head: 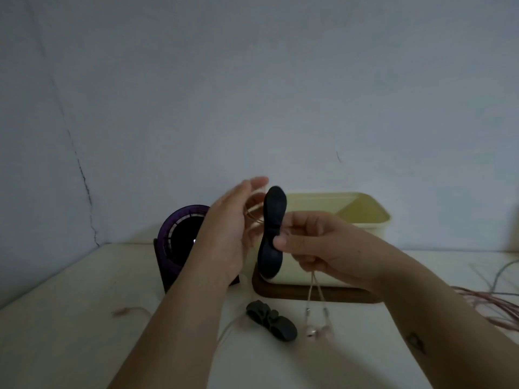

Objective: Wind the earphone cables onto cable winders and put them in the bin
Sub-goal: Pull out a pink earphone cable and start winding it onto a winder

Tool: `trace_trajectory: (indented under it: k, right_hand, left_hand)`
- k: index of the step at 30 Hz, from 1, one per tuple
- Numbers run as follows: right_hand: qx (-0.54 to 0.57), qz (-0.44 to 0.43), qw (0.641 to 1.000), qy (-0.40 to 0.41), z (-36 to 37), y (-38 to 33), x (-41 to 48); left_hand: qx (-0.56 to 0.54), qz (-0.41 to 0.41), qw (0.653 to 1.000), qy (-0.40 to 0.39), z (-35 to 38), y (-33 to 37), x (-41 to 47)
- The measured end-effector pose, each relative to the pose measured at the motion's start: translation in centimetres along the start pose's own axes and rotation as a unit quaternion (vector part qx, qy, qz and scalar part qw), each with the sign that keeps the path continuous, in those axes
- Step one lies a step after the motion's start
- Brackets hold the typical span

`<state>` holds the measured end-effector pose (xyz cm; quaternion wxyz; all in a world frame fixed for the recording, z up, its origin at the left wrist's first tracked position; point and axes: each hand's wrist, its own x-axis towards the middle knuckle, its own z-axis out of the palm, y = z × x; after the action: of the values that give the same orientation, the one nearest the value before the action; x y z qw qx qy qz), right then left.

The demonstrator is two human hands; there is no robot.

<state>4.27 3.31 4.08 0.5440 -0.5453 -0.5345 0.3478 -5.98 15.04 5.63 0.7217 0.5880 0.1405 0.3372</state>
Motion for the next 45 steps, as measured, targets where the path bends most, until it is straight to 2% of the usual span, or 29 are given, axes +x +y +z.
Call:
trace_trajectory:
  k: [3, 6, 9, 12, 17, 21, 23, 26, 30, 32, 38, 45]
  right_hand:
    - [-0.082, -0.024, 0.993, 0.087, 0.2, -1.0, -0.5]
    - [-0.208, -0.055, 0.964, 0.154, 0.8, -1.8, -1.1]
    - [-0.229, -0.104, 0.950, 0.184, 1.6, -2.3, -1.5]
    - [-0.219, -0.112, 0.950, 0.190, 1.6, -2.5, -2.1]
    - [-0.095, -0.082, 0.972, 0.197, 0.6, -2.6, -2.7]
    - [-0.023, -0.139, 0.957, 0.253, -0.3, -4.0, -3.4]
    - [-0.009, -0.168, 0.956, 0.242, -0.4, -4.7, -3.8]
    - [-0.029, -0.197, 0.958, 0.206, -0.1, -5.1, -4.0]
    - [-0.192, -0.215, 0.938, 0.195, 0.5, -4.6, -3.8]
    - [-0.238, -0.210, 0.930, 0.187, 0.7, -4.6, -3.7]
    - [-0.264, -0.196, 0.931, 0.156, 1.1, -4.6, -3.7]
    - [-0.245, -0.200, 0.938, 0.140, 1.0, -4.3, -3.6]
  left_hand:
    - [0.152, -0.074, 0.975, -0.146, -0.9, 0.3, -1.0]
    - [0.185, -0.053, 0.961, -0.200, -1.1, 0.6, -1.9]
    - [0.166, -0.026, 0.968, -0.189, -0.9, 0.8, -2.3]
    - [0.142, -0.031, 0.970, -0.194, -0.9, 1.2, -2.8]
    - [0.183, -0.030, 0.964, -0.189, -1.9, 1.9, -3.3]
    - [0.224, -0.033, 0.967, -0.119, -1.9, 2.3, -3.1]
    - [0.243, -0.031, 0.964, -0.101, -1.6, 2.4, -3.1]
    - [0.265, -0.016, 0.957, -0.119, -1.2, 2.3, -3.3]
    - [0.332, 0.017, 0.931, -0.148, -0.9, 2.4, -3.6]
    - [0.335, 0.016, 0.926, -0.176, -0.9, 2.6, -3.7]
    - [0.292, -0.007, 0.915, -0.278, -1.1, 2.6, -4.2]
    - [0.306, -0.002, 0.905, -0.294, -0.5, 2.0, -4.3]
